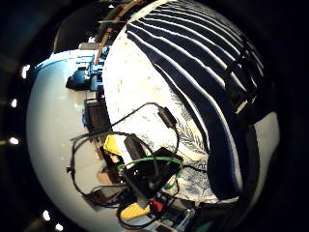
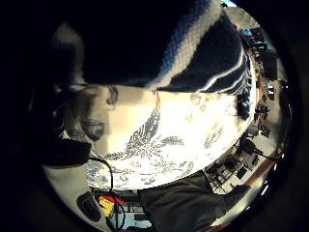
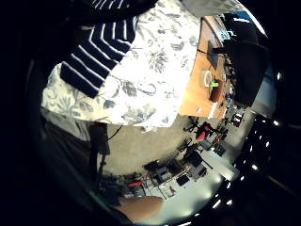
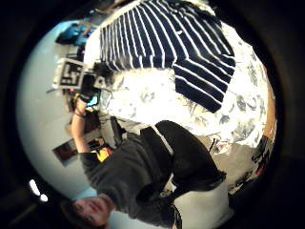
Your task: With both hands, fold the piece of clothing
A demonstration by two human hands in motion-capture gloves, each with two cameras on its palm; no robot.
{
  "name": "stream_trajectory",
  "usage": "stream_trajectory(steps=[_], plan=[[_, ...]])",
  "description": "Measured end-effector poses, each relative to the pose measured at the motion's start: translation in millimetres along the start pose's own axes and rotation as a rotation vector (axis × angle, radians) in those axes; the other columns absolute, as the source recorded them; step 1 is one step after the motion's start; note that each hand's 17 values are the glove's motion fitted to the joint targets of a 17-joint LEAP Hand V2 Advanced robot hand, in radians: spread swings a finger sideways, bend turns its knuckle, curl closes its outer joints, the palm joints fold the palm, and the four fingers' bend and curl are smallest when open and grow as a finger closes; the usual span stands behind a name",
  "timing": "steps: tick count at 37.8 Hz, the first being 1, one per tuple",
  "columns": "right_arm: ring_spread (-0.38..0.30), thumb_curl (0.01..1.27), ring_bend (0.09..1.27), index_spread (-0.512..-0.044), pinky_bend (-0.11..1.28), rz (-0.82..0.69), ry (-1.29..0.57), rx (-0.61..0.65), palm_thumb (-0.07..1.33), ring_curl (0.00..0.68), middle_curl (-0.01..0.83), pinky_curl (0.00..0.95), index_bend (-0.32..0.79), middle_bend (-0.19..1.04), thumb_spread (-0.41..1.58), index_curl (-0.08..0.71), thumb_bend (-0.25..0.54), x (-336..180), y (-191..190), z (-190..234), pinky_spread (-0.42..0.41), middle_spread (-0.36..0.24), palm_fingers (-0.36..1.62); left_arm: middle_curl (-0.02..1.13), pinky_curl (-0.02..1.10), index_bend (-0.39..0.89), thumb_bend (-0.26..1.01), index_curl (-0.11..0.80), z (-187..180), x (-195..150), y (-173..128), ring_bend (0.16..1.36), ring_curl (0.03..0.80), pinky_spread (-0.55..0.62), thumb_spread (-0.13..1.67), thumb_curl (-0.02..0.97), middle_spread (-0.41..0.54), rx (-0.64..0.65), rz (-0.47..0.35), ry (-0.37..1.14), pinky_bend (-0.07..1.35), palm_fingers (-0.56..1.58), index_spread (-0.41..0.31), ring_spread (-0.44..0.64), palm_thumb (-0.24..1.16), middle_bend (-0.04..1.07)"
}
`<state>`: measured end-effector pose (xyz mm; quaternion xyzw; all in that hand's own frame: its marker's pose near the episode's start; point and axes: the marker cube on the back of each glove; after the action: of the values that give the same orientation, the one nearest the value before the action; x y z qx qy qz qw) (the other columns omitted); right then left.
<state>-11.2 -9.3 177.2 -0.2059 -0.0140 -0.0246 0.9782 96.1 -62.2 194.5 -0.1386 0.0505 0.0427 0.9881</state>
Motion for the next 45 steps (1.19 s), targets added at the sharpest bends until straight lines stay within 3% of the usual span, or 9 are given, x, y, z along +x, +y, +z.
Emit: stream_trajectory(steps=[2,9,14,17,20,25,31,39,45], plan=[[0.068,0.22,0.41,-0.287,0.44,-0.058,0.004,0.04,0.31,0.337,0.373,0.353,0.07,0.22,1.13,0.217,0.0,-1,-32,21,0.216,0.005,0.44,0.37,0.35,0.1,0.26,0.318,-12,-2,-2,0.59,0.335,-0.34,1.43,0.296,-0.211,0.031,0.003,0.018,0.59,1.12,-0.181,-0.26,0.65,0.41],[0.083,0.24,0.46,-0.271,0.53,-0.012,0.074,0.053,0.36,0.355,0.375,0.381,0.04,0.2,1.1,0.175,-0.01,-13,-98,80,0.224,0.017,0.34,0.44,0.36,0.08,0.32,0.292,-42,-21,-16,0.65,0.379,-0.37,1.6,0.306,-0.255,0.188,-0.114,-0.05,0.54,1.13,-0.184,-0.31,0.66,0.47],[0.099,0.25,0.49,-0.253,0.6,0.025,0.156,0.141,0.38,0.362,0.373,0.395,0.03,0.18,1.08,0.148,-0.016,-10,-130,94,0.23,0.022,0.27,0.47,0.37,0.09,0.35,0.282,-45,-16,-34,0.67,0.402,-0.36,1.63,0.313,-0.268,0.162,0.024,0.041,0.52,1.12,-0.185,-0.33,0.64,0.48],[0.098,0.27,0.51,-0.248,0.64,0.035,0.151,0.186,0.45,0.366,0.368,0.401,0.04,0.18,1.08,0.135,0.009,-7,-135,88,0.228,0.023,0.27,0.48,0.37,0.1,0.36,0.278,-46,-24,-48,0.67,0.41,-0.36,1.64,0.318,-0.273,0.199,-0.003,0.002,0.52,1.11,-0.186,-0.33,0.62,0.48],[0.06,0.29,0.57,-0.263,0.66,0.07,0.196,0.225,0.54,0.372,0.368,0.395,0.06,0.2,1.1,0.129,0.045,0,-139,79,0.175,0.011,0.39,0.49,0.38,0.1,0.38,0.274,-40,-37,-70,0.67,0.417,-0.36,1.64,0.322,-0.277,0.216,-0.067,-0.046,0.51,1.11,-0.186,-0.33,0.61,0.48],[-0.041,0.35,0.66,-0.297,0.67,0.109,0.316,0.292,0.74,0.377,0.384,0.377,0.09,0.24,1.11,0.133,0.13,17,-142,67,0.028,-0.052,0.73,0.51,0.39,0.11,0.41,0.274,-40,-44,-67,0.66,0.426,-0.35,1.63,0.33,-0.282,0.204,-0.086,-0.058,0.49,1.11,-0.187,-0.33,0.59,0.47],[-0.149,0.4,0.65,-0.28,0.62,0.07,0.246,0.297,0.91,0.387,0.42,0.371,0.14,0.33,1.1,0.186,0.19,25,-126,59,-0.148,-0.122,1.14,0.52,0.39,0.12,0.45,0.278,-23,-41,-53,0.65,0.43,-0.35,1.63,0.339,-0.285,0.127,-0.021,-0.033,0.47,1.11,-0.192,-0.33,0.57,0.46],[-0.196,0.42,0.66,-0.264,0.58,-0.031,0.335,0.155,1.0,0.425,0.451,0.393,0.14,0.36,1.14,0.242,0.209,18,-56,32,-0.23,-0.158,1.22,0.54,0.4,0.13,0.48,0.293,-16,-32,7,0.59,0.425,-0.34,1.63,0.343,-0.287,0.088,0.087,-0.106,0.44,1.09,-0.198,-0.33,0.52,0.43],[-0.208,0.42,0.69,-0.255,0.59,-0.098,0.422,0.076,1.02,0.439,0.462,0.401,0.12,0.36,1.15,0.257,0.191,3,12,-20,-0.264,-0.175,1.24,0.55,0.4,0.13,0.51,0.301,-42,-32,61,0.56,0.422,-0.33,1.63,0.343,-0.294,0.107,0.122,-0.126,0.42,1.09,-0.202,-0.33,0.48,0.41]])
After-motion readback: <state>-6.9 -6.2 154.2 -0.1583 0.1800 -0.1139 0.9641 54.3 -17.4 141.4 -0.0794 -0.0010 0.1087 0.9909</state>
